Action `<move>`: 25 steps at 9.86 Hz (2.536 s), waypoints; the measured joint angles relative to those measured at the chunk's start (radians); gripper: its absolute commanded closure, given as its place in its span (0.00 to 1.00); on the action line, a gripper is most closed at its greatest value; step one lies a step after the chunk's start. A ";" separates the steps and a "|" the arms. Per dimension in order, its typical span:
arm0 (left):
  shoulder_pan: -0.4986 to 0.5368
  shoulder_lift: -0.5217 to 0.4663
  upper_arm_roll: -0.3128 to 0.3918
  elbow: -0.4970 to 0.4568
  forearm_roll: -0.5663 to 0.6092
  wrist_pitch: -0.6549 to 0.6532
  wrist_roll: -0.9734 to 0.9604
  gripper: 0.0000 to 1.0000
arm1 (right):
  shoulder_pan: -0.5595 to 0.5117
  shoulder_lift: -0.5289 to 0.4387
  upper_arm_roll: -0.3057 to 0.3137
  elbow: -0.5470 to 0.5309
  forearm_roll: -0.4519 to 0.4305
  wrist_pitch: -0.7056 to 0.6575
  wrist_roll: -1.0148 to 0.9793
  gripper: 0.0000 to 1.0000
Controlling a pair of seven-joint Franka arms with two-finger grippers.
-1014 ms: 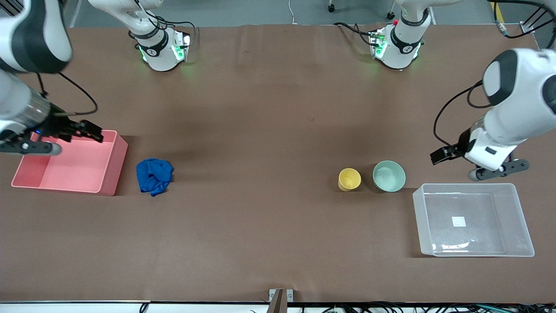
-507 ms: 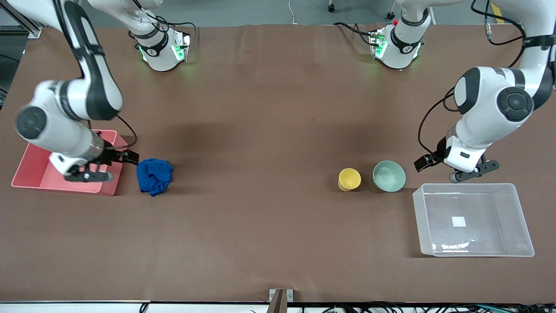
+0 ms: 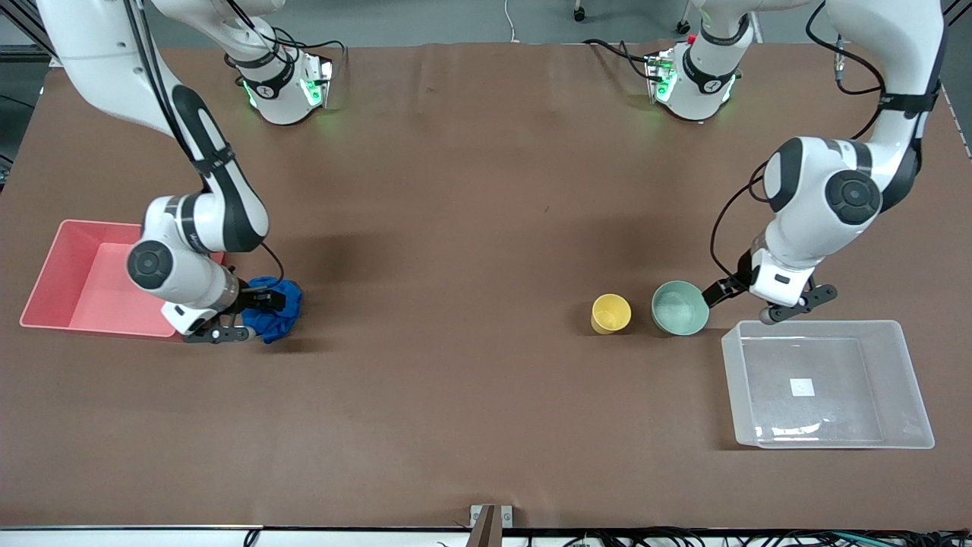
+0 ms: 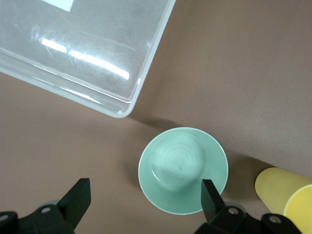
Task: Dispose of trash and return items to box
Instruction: 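Grasp the blue cloth with the right gripper while the left gripper grasps the bowl, then drop the cloth into the pink bin while the left gripper places the bowl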
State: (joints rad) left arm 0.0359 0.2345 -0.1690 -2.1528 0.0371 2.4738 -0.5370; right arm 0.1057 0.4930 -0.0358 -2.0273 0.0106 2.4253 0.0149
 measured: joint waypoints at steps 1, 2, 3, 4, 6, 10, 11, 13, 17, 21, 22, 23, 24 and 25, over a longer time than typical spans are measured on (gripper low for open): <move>0.000 0.022 0.000 -0.030 0.000 0.073 -0.016 0.03 | 0.002 0.024 0.000 0.000 0.000 0.030 0.000 0.41; -0.001 0.050 0.000 -0.056 0.000 0.139 -0.026 0.12 | 0.002 0.040 -0.002 0.000 0.000 0.040 0.000 0.76; -0.004 0.080 0.000 -0.067 0.000 0.174 -0.032 0.25 | 0.002 0.044 -0.002 -0.001 0.001 0.040 -0.001 0.91; -0.006 0.107 0.000 -0.068 0.000 0.195 -0.033 0.35 | 0.002 0.043 -0.001 -0.002 0.001 0.037 -0.001 0.97; -0.008 0.150 0.000 -0.069 0.000 0.222 -0.033 0.61 | 0.002 0.037 -0.003 -0.004 0.001 0.030 -0.001 0.99; -0.009 0.185 -0.001 -0.055 0.018 0.236 -0.034 1.00 | 0.000 -0.034 -0.010 0.017 0.001 -0.081 -0.001 0.99; -0.008 0.180 -0.002 -0.036 0.018 0.240 -0.034 1.00 | -0.009 -0.103 -0.015 0.036 0.001 -0.161 -0.001 0.99; -0.004 0.128 -0.001 0.047 0.018 0.162 -0.034 1.00 | -0.052 -0.274 -0.020 0.069 0.001 -0.310 -0.002 0.98; 0.056 0.109 0.010 0.353 0.032 -0.117 0.110 1.00 | -0.221 -0.440 -0.025 0.042 0.000 -0.435 -0.125 0.97; 0.201 0.325 0.015 0.551 0.059 -0.115 0.431 1.00 | -0.450 -0.344 -0.030 -0.053 -0.002 -0.345 -0.275 0.94; 0.214 0.367 0.015 0.581 0.059 -0.115 0.477 0.99 | -0.483 -0.286 -0.030 -0.064 -0.002 -0.282 -0.300 0.93; 0.226 0.404 0.015 0.608 0.059 -0.115 0.512 0.99 | -0.499 -0.228 -0.030 -0.064 -0.002 -0.223 -0.320 0.93; 0.242 0.437 0.015 0.629 0.059 -0.115 0.533 0.98 | -0.502 -0.185 -0.029 -0.060 -0.002 -0.181 -0.332 0.93; 0.252 0.462 0.015 0.639 0.059 -0.115 0.539 0.93 | -0.501 -0.161 -0.024 -0.048 -0.002 -0.168 -0.334 0.92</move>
State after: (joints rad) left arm 0.2881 0.6963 -0.1538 -1.5139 0.0964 2.3587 0.0023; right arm -0.3953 0.3323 -0.0599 -2.0748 0.0082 2.2575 -0.3194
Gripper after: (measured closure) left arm 0.974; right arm 0.806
